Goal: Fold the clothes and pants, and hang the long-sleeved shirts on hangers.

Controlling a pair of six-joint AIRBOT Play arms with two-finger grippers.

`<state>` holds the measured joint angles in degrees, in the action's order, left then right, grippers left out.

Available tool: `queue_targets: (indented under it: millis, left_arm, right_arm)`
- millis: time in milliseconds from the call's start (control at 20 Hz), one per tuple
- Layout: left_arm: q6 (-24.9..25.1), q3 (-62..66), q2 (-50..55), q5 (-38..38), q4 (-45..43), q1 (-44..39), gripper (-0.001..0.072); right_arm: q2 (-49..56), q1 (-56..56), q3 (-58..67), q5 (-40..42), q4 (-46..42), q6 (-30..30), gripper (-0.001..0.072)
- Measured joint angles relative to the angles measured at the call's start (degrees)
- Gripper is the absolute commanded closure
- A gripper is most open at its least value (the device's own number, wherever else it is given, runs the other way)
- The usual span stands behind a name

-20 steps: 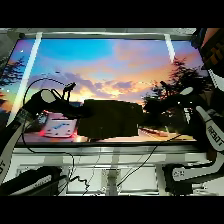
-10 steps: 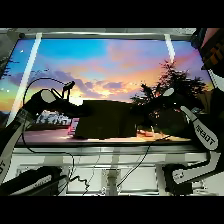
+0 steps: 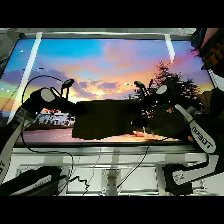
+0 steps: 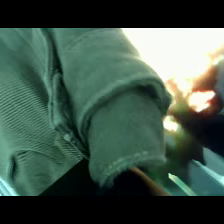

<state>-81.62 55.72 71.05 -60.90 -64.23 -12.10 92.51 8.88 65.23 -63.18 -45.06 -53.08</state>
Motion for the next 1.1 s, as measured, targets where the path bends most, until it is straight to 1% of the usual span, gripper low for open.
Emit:
queue_targets:
  millis: [100, 300, 400, 500, 650, 850, 1000, 1100]
  left_arm:
    - [-0.04, 2.78, -1.05, 0.11, -5.38, 0.0, 0.0692]
    - [-2.01, 8.81, -5.62, 0.31, -17.62, 0.0, 0.0691]
    - [-2.45, 10.47, -8.98, 1.33, -23.61, 0.02, 0.069]
    - [-2.84, 11.43, -13.0, 3.26, -31.36, 0.07, 0.069]
    - [-3.06, 12.02, -18.32, 5.44, -40.85, 0.5, 0.0691]
    - [-3.28, 12.31, -22.93, 6.56, -46.45, 1.2, 0.069]
    - [-3.28, 12.31, -23.78, 6.88, -47.93, 1.38, 0.069]
    - [-3.28, 12.31, -23.67, 6.93, -48.35, 1.42, 0.069]
  right_arm:
    - [-1.86, -0.57, 4.24, -1.75, 0.28, -1.49, 0.0666]
    - [-6.58, -3.43, 13.33, -1.9, 0.83, -6.29, 0.0666]
    - [-9.55, -6.16, 18.25, -0.76, 1.03, -10.01, 0.0666]
    - [-12.31, -9.53, 22.77, 0.66, 1.22, -13.94, 0.0666]
    - [-16.04, -16.55, 29.57, 2.95, 0.07, -19.87, 0.0667]
    - [-18.99, -28.7, 36.35, 4.2, -4.5, -29.44, 0.0666]
    - [-19.93, -39.3, 38.45, 3.85, -6.56, -36.7, 0.0667]
    - [-20.28, -45.92, 39.06, 2.56, -7.63, -40.19, 0.0666]
